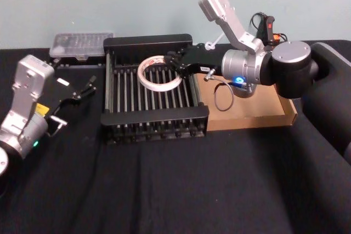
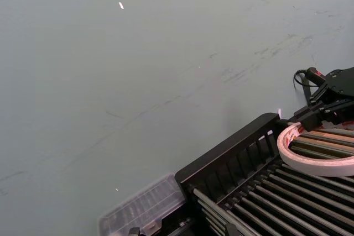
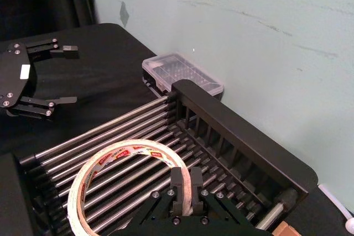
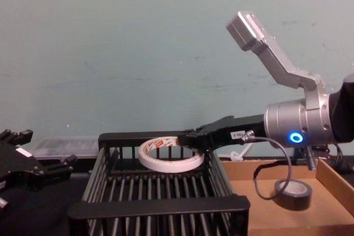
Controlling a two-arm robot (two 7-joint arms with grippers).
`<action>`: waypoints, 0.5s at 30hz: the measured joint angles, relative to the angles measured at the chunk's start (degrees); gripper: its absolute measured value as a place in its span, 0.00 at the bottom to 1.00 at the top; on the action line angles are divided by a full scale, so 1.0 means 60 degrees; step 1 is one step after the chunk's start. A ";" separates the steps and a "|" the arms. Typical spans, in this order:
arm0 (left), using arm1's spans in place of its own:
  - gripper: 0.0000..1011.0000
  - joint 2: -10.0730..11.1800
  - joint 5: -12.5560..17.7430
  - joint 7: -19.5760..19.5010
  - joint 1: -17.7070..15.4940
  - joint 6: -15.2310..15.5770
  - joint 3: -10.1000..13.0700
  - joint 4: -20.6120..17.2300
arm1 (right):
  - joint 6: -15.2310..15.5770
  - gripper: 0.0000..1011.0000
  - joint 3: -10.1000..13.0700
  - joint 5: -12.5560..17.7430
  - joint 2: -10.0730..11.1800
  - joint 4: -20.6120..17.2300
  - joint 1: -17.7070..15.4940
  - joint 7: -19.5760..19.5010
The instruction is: Pick up the white tape and place it into the black box , Pick up the silver tape and place it into the brown box.
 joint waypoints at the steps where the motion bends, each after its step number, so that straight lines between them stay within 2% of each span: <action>1: 0.99 0.0000 0.0000 0.0000 -0.0001 0.0000 0.0000 0.0000 | 0.0000 0.09 0.0000 0.0000 0.0000 0.0000 0.0000 0.0000; 15: 0.99 0.0000 0.0000 0.0000 -0.0001 0.0000 0.0000 0.0000 | 0.0018 0.10 0.0021 -0.0088 -0.0007 -0.0027 -0.0031 -0.0092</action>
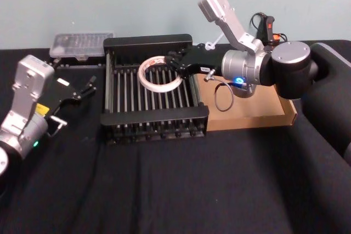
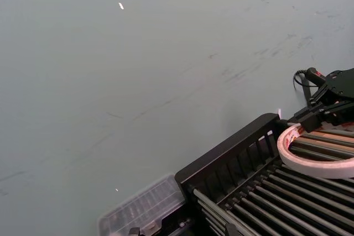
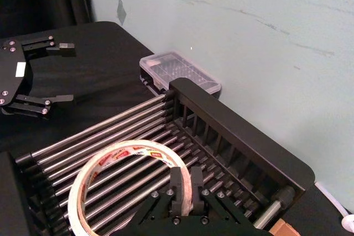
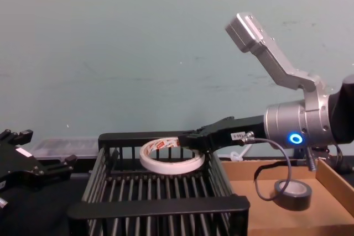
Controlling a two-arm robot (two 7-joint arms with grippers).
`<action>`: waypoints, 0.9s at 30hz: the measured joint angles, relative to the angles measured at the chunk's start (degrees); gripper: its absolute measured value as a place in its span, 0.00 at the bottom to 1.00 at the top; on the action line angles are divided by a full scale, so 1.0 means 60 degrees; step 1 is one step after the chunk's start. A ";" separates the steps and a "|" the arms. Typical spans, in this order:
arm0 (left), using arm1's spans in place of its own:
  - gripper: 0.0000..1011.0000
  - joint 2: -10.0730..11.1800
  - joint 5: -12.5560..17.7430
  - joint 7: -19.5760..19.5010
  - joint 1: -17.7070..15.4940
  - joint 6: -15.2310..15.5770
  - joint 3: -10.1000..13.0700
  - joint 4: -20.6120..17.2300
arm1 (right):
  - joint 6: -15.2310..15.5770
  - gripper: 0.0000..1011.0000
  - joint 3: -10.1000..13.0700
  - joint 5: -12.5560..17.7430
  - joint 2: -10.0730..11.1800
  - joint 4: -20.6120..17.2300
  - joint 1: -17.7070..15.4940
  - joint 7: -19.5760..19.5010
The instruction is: Pick up the white tape and place it into the black box , Pick up the silver tape and place it into the brown box.
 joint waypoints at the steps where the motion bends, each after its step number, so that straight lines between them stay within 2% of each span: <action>1: 0.99 0.0000 0.0000 0.0001 0.0000 0.0000 0.0000 0.0000 | 0.0000 0.12 0.0000 0.0002 0.0000 0.0000 0.0000 0.0002; 4: 0.99 0.0000 0.0000 0.0001 0.0000 0.0000 0.0000 0.0000 | -0.0001 0.19 0.0000 0.0010 0.0003 -0.0001 -0.0001 0.0008; 8: 0.99 0.0000 0.0000 0.0000 0.0000 0.0000 0.0000 0.0000 | -0.0003 0.34 0.0000 0.0021 0.0006 -0.0001 0.0000 0.0015; 9: 0.99 0.0000 0.0000 0.0000 0.0001 0.0000 0.0000 0.0000 | -0.0003 0.34 0.0000 0.0021 0.0006 -0.0001 0.0000 0.0015; 12: 0.99 0.0000 0.0000 0.0000 0.0000 0.0000 0.0000 0.0000 | -0.0005 0.45 0.0000 0.0028 0.0007 -0.0001 0.0000 0.0018; 15: 0.99 0.0000 0.0000 0.0000 0.0001 0.0000 0.0000 0.0000 | -0.0006 0.52 0.0000 0.0031 0.0008 -0.0001 0.0000 0.0021; 16: 0.99 0.0000 0.0000 0.0000 0.0001 0.0000 0.0000 0.0000 | -0.0007 0.58 0.0000 0.0033 0.0008 0.0000 -0.0001 0.0023; 24: 0.99 0.0000 0.0000 0.0000 0.0000 0.0000 0.0000 0.0000 | -0.0013 0.83 0.0000 0.0040 0.0007 0.0000 -0.0001 0.0030; 25: 0.99 0.0000 0.0000 0.0000 0.0000 0.0000 0.0000 0.0000 | -0.0013 0.83 0.0000 0.0040 0.0007 0.0000 -0.0001 0.0030; 27: 0.99 0.0000 0.0000 0.0000 0.0000 0.0000 0.0000 0.0000 | -0.0015 0.90 0.0000 0.0042 0.0007 0.0000 -0.0001 0.0030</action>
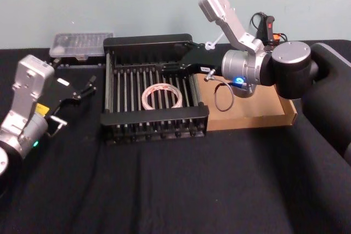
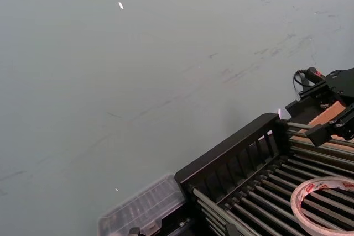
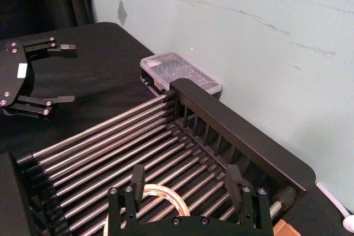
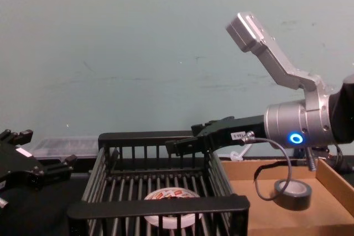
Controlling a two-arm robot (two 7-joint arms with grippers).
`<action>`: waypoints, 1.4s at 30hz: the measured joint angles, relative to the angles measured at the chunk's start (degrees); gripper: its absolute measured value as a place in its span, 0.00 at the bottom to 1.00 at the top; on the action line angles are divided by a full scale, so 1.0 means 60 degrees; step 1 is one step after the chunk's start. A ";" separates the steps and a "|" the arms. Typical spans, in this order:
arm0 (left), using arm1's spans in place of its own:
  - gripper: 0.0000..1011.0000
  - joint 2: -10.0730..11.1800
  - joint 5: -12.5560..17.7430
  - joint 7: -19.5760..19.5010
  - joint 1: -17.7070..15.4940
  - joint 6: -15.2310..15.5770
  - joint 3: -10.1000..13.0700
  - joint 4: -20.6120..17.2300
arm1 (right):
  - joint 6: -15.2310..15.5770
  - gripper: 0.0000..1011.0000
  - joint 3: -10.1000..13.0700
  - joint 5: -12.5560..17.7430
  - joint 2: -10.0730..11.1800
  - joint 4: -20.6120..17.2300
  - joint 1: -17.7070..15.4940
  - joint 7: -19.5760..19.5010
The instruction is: Pick up the white tape and place it into the black box , Pick up the silver tape and place it into the brown box.
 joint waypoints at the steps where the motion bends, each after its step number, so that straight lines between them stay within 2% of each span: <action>1: 0.99 0.0000 0.0000 0.0000 0.0000 0.0000 0.0000 0.0000 | 0.0000 0.93 0.0000 0.0000 0.0000 0.0000 0.0000 0.0000; 3: 0.99 0.0000 0.0000 0.0000 0.0000 0.0000 0.0000 0.0000 | -0.0001 0.99 0.0000 0.0000 0.0000 0.0000 0.0000 0.0001; 15: 0.99 0.0000 -0.0001 0.0000 0.0000 0.0000 0.0000 0.0000 | -0.0007 0.99 0.0026 0.0000 0.0005 -0.0028 -0.0024 0.0011; 19: 0.99 0.0000 -0.0001 0.0000 0.0000 0.0000 0.0000 0.0000 | -0.0012 0.99 0.0168 0.0019 0.0123 -0.0362 -0.0203 -0.0015; 26: 0.99 0.0000 0.0000 0.0000 0.0000 0.0000 0.0000 0.0000 | 0.0058 0.99 0.0526 0.0147 0.0536 -0.1431 -0.0730 -0.0344; 29: 0.99 0.0000 0.0000 0.0000 0.0000 0.0000 -0.0001 0.0000 | 0.0041 0.99 0.0806 0.0216 0.0861 -0.2247 -0.1172 -0.0679; 33: 0.99 0.0000 0.0000 0.0000 0.0000 0.0000 0.0000 0.0000 | -0.0061 0.99 0.1059 0.0274 0.1129 -0.2930 -0.1614 -0.1008; 36: 0.99 0.0000 -0.0001 0.0000 0.0000 0.0000 0.0000 0.0000 | -0.0278 0.99 0.1375 0.0305 0.1433 -0.3703 -0.2212 -0.1385; 39: 0.99 0.0000 -0.0001 0.0000 0.0000 0.0000 0.0000 0.0000 | -0.0403 0.99 0.1545 0.0303 0.1582 -0.4068 -0.2553 -0.1605; 42: 0.99 0.0000 -0.0001 0.0000 0.0001 0.0000 0.0000 0.0000 | -0.0603 0.99 0.1882 0.0281 0.1782 -0.4640 -0.3183 -0.2029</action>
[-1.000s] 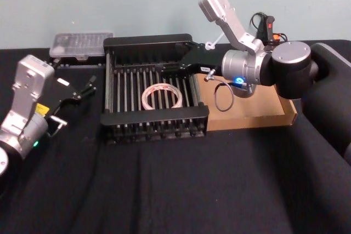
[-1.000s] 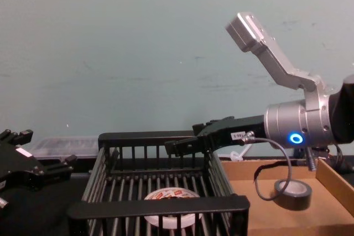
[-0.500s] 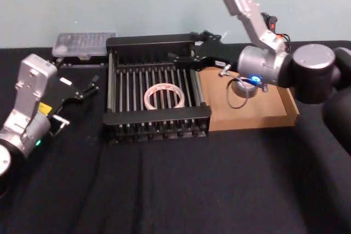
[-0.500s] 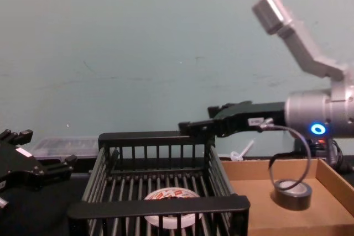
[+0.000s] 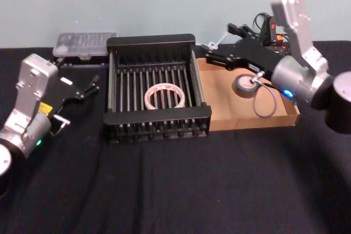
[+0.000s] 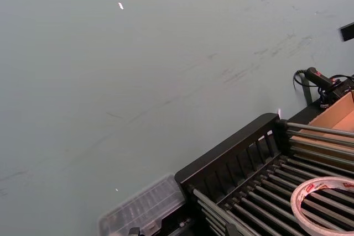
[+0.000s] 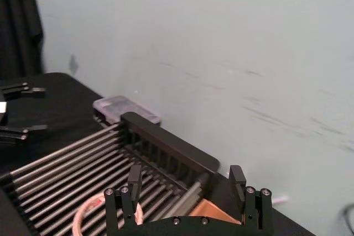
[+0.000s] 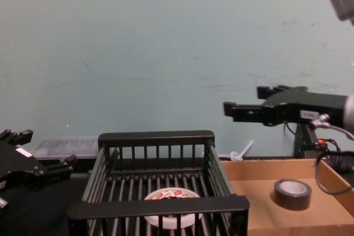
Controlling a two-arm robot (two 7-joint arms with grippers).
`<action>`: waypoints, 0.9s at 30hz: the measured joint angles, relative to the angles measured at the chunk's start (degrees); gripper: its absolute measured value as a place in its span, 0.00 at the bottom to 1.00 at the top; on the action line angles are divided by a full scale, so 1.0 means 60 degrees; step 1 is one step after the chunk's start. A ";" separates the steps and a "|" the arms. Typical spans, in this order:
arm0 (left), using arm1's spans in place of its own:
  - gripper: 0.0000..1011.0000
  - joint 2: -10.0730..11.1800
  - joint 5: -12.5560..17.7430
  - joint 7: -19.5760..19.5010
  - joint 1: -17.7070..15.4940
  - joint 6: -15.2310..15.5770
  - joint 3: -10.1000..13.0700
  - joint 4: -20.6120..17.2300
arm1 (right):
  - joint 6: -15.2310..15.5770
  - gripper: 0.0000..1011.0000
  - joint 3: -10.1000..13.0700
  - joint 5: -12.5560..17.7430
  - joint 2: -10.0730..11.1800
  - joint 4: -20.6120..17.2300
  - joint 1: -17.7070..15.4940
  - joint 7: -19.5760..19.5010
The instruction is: Pick up the white tape and place it into the black box , Pick up the silver tape and place it into the brown box.
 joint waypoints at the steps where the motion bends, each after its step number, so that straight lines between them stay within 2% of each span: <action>1: 0.99 0.0000 0.0000 0.0000 -0.0001 0.0000 0.0000 0.0000 | -0.0038 0.99 0.0070 -0.0004 0.0028 -0.0092 -0.0118 -0.0086; 7: 0.99 -0.0001 0.0000 0.0000 0.0000 0.0000 0.0000 0.0000 | -0.0325 0.99 0.0541 -0.0115 0.0188 -0.0608 -0.0984 -0.0608; 16: 0.99 0.0000 0.0001 0.0000 0.0000 0.0000 0.0000 0.0000 | -0.0662 0.99 0.1023 -0.0270 0.0213 -0.0834 -0.1984 -0.1056; 27: 0.99 0.0000 0.0000 0.0000 -0.0001 0.0000 0.0000 0.0000 | -0.0885 0.99 0.1392 -0.0460 0.0080 -0.0765 -0.2677 -0.1262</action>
